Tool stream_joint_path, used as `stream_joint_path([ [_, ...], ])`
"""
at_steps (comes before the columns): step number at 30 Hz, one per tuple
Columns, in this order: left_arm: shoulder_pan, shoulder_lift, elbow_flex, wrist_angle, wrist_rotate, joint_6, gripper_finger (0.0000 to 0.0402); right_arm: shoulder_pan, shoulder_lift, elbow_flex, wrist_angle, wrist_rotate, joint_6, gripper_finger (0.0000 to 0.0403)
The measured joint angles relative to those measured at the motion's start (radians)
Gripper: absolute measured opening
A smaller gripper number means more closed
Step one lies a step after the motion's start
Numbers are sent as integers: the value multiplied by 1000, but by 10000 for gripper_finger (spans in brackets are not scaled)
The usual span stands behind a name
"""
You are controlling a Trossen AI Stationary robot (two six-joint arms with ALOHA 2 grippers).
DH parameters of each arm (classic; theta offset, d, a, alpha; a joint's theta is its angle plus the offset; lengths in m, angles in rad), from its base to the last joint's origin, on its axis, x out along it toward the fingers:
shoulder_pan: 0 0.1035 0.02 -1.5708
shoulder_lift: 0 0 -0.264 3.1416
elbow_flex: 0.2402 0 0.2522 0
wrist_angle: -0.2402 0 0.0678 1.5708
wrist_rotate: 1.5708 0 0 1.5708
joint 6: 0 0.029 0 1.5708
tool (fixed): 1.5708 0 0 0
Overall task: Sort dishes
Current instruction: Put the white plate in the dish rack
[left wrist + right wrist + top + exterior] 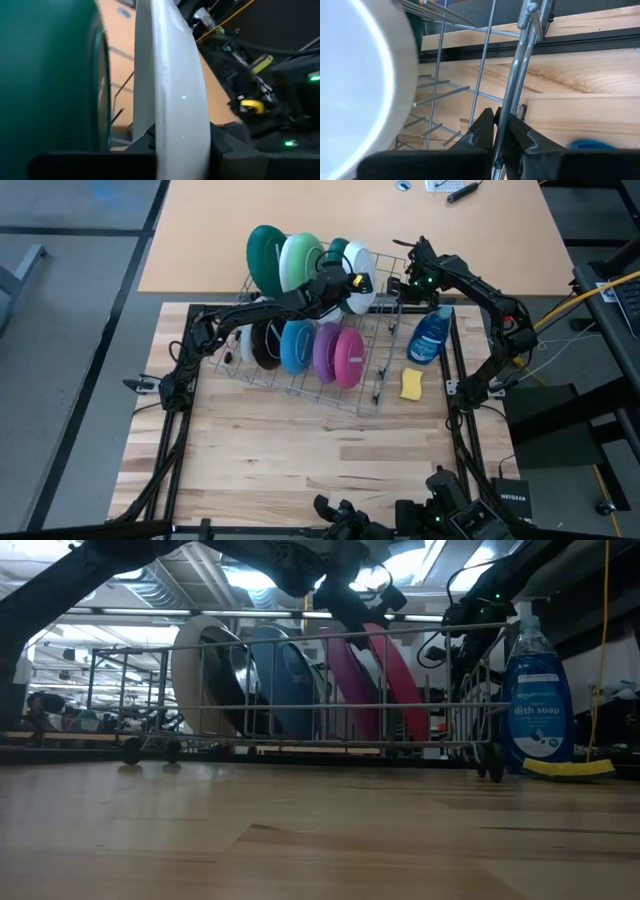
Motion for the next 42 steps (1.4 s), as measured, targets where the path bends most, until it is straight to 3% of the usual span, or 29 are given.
stream_joint_path([
  [7, 0, 45, -4, 23, -1, -26, 47, 0, 0, -1, 4, 0, -2, 22],
  [14, 2, 77, -2, 35, 6, -159, 47, 0, 0, -2, 5, 4, -1, 23],
  [26, -29, 83, 35, 84, 0, 203, 48, 0, 0, -1, 1, 18, -20, 24],
  [42, -32, 61, 38, 110, 5, 144, 47, 0, 0, -1, -1, 22, -23, 24],
])
